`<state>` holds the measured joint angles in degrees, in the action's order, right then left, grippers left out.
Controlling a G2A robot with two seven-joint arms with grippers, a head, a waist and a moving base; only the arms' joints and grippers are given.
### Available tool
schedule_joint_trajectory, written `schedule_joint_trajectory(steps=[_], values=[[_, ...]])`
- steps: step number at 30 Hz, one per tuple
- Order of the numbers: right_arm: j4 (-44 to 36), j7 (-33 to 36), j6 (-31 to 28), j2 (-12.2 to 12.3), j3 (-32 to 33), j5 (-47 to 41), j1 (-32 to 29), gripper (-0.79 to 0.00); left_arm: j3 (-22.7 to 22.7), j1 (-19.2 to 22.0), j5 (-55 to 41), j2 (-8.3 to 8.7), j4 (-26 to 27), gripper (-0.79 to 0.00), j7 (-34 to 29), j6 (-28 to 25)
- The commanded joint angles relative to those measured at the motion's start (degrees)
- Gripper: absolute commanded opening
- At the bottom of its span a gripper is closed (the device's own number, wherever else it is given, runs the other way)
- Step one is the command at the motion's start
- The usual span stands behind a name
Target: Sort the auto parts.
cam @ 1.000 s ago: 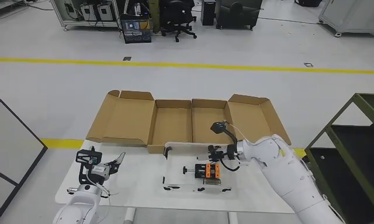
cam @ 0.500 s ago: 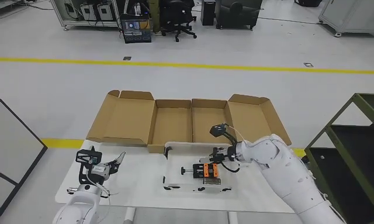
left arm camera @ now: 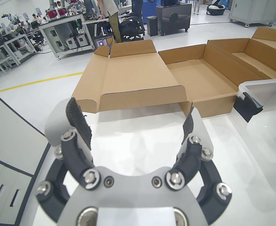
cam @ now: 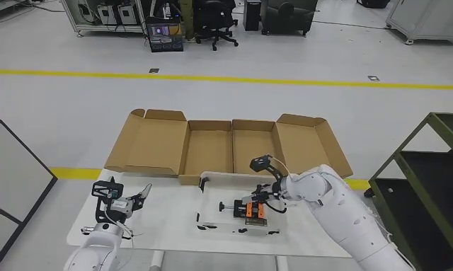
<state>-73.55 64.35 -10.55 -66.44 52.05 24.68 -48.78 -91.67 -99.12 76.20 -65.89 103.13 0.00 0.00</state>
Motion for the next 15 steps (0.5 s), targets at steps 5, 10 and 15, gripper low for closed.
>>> schedule_joint_trajectory(steps=[5, 10, 15], values=[[-0.38, 0.94, -1.01, 0.14, -0.66, 2.33, 0.37, -0.160, 0.00, 0.00, 0.00, 0.00, 0.00, 0.000, 0.00, 0.00], [-1.51, 0.45, -1.24, 0.05, -2.83, 8.07, 0.49, -0.102, 0.00, 0.00, 0.00, 0.00, 0.00, 0.000, 0.00, 0.00], [-2.10, 0.85, -1.61, -0.14, -4.29, 10.23, 0.49, -0.095, 0.00, 0.00, 0.00, 0.00, 0.00, 0.000, 0.00, 0.00]])
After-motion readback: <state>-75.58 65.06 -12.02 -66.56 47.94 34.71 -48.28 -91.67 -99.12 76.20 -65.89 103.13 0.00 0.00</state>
